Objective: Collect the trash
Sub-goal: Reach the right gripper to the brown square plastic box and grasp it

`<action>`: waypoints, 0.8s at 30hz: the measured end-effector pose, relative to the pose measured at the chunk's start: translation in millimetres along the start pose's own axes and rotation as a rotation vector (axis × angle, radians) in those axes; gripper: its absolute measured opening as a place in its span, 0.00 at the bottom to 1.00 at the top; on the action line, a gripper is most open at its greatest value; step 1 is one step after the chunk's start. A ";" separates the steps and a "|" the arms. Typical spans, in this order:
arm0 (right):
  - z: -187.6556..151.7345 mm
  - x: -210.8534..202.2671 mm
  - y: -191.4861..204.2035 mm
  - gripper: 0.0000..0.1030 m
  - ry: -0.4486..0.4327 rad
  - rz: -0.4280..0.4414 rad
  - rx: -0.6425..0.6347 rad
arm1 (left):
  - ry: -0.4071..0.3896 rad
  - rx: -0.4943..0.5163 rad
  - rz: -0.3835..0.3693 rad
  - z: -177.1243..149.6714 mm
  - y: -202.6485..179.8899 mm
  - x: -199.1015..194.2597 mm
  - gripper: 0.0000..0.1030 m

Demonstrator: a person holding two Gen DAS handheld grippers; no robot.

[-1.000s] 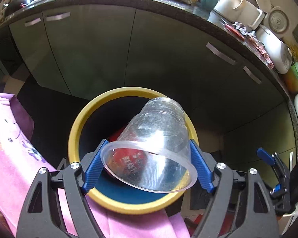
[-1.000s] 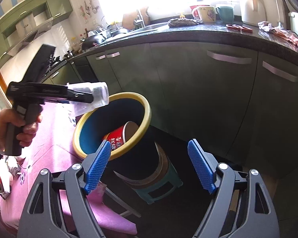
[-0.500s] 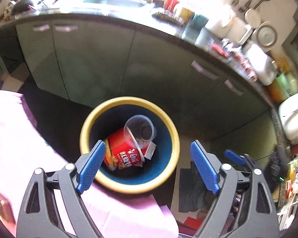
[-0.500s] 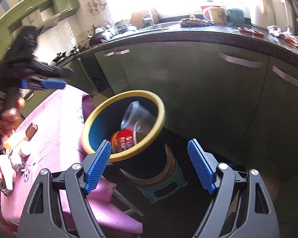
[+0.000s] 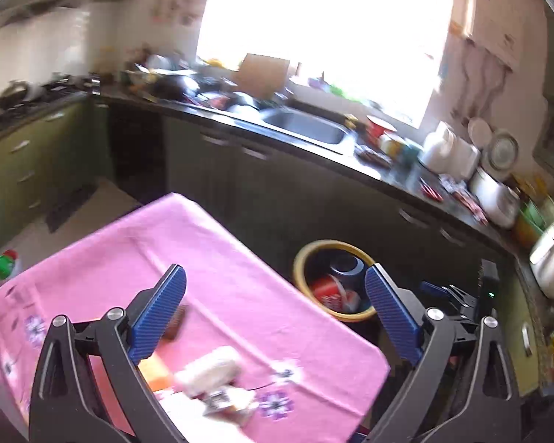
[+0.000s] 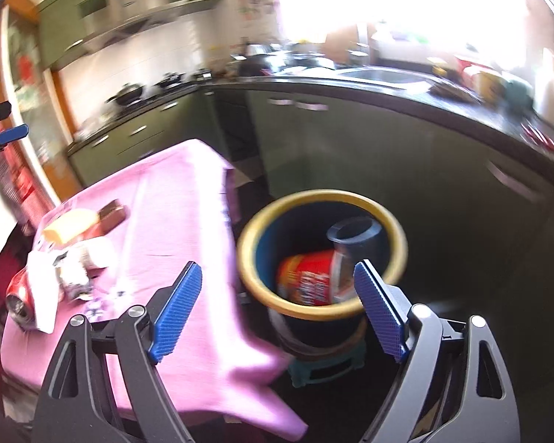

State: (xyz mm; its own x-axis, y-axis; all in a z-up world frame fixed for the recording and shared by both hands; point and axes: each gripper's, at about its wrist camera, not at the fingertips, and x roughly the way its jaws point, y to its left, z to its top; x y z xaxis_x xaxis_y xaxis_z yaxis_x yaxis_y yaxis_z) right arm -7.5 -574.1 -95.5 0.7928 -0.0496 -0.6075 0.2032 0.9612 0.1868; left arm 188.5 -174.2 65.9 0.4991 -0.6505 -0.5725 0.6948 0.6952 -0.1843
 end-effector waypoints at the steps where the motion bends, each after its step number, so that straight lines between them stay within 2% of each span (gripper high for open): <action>1: 3.4 2.1 14.4 0.81 0.004 0.021 -0.025 | -0.027 -0.022 0.027 -5.0 12.4 -11.3 0.91; 6: 12.7 21.6 83.0 0.81 0.042 0.140 -0.129 | -0.154 -0.167 0.141 -42.2 90.9 -55.6 0.92; 10: 22.5 48.1 139.1 0.81 0.101 0.233 -0.182 | -0.221 -0.254 0.255 -72.8 146.9 -68.9 0.92; 13: 36.1 63.4 180.1 0.81 0.108 0.270 -0.255 | -0.259 -0.312 0.349 -95.9 182.3 -70.8 0.92; 17: 55.3 93.2 225.9 0.81 0.117 0.336 -0.378 | -0.296 -0.360 0.460 -120.7 217.2 -67.0 0.92; 20: 67.0 125.5 251.3 0.81 0.140 0.351 -0.477 | -0.309 -0.383 0.517 -136.4 232.9 -63.7 0.92; 24: 70.8 173.2 273.8 0.78 0.209 0.373 -0.556 | -0.311 -0.403 0.553 -152.2 244.3 -62.3 0.92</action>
State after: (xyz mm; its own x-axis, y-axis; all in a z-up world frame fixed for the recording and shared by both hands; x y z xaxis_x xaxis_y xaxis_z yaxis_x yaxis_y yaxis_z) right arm 226.1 -338.8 -94.9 0.6141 0.3105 -0.7256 -0.4297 0.9027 0.0227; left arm 248.4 82.8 -65.1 0.8850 -0.1884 -0.4258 0.0862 0.9650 -0.2478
